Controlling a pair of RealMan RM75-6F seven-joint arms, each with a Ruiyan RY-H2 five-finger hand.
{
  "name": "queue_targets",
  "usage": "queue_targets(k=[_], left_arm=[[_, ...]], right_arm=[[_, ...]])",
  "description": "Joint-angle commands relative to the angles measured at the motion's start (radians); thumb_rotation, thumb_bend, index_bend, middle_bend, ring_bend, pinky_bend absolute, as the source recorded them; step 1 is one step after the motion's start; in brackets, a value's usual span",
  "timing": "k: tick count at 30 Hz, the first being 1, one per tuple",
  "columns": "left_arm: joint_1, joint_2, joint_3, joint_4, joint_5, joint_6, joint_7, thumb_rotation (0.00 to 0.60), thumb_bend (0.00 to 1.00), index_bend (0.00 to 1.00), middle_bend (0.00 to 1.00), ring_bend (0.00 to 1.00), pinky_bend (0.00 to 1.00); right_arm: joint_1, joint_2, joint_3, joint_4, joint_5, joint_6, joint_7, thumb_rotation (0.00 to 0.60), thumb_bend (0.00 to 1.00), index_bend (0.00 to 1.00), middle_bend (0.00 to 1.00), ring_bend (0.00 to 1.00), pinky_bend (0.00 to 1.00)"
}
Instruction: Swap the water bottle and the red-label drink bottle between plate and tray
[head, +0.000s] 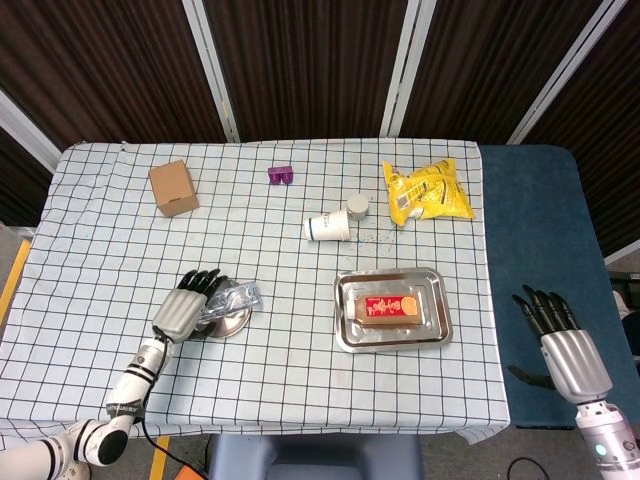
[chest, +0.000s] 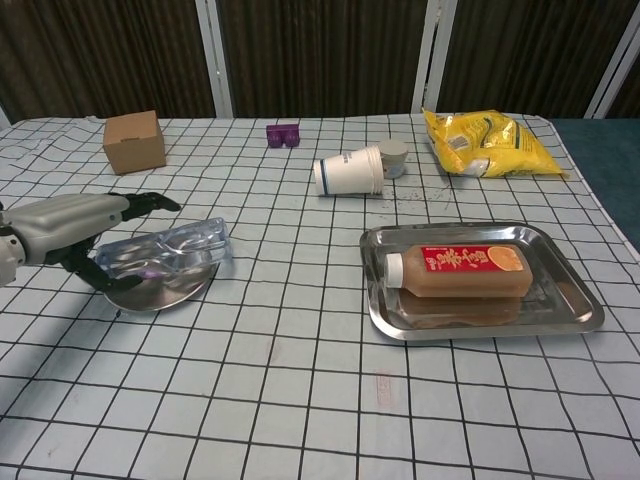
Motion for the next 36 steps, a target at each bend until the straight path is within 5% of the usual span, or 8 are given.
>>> queue_targets(k=[1,4,6,10,18,28,36], left_arm=[[-0.014,-0.017,-0.006,0.025,-0.021,-0.011,-0.008,0.6,0.36,0.0,0.0,0.0,0.04],[-0.027,-0.03,-0.011,0.052,-0.049,-0.029,-0.01,0.6,0.35,0.0,0.01,0.01,0.1],[-0.032,-0.045,-0.013,0.073,-0.058,-0.021,-0.004,0.6,0.35,0.05,0.11,0.12,0.19],[-0.033,-0.072,-0.011,0.11,-0.047,0.014,-0.004,0.6,0.36,0.32,0.44,0.44,0.48],[-0.032,-0.128,-0.032,0.177,0.024,0.129,-0.11,0.6,0.42,0.73,0.86,0.8,0.81],[-0.155,-0.151,-0.072,0.334,0.159,0.138,-0.282,0.6,0.45,0.79,0.91,0.86,0.86],[-0.35,-0.279,-0.063,0.655,0.238,0.007,-0.481,0.6,0.45,0.76,0.88,0.83,0.82]], right_arm=[[0.001,-0.001,-0.001,-0.001,-0.001,-0.001,-0.003,0.6,0.03,0.0,0.0,0.0,0.0],[0.0,-0.001,0.0,-0.002,0.001,-0.001,-0.005,0.6,0.03,0.0,0.0,0.0,0.0],[0.001,-0.001,0.002,-0.001,0.006,-0.002,-0.006,0.6,0.03,0.0,0.0,0.0,0.0],[0.002,-0.001,0.004,0.0,0.013,-0.009,-0.007,0.6,0.03,0.0,0.0,0.0,0.0],[0.001,0.002,0.005,-0.005,0.02,-0.012,-0.011,0.6,0.03,0.0,0.0,0.0,0.0],[0.001,0.006,0.014,-0.005,0.045,-0.019,-0.013,0.6,0.03,0.0,0.0,0.0,0.0],[0.002,0.007,0.031,-0.005,0.089,-0.034,-0.035,0.6,0.03,0.0,0.0,0.0,0.0]])
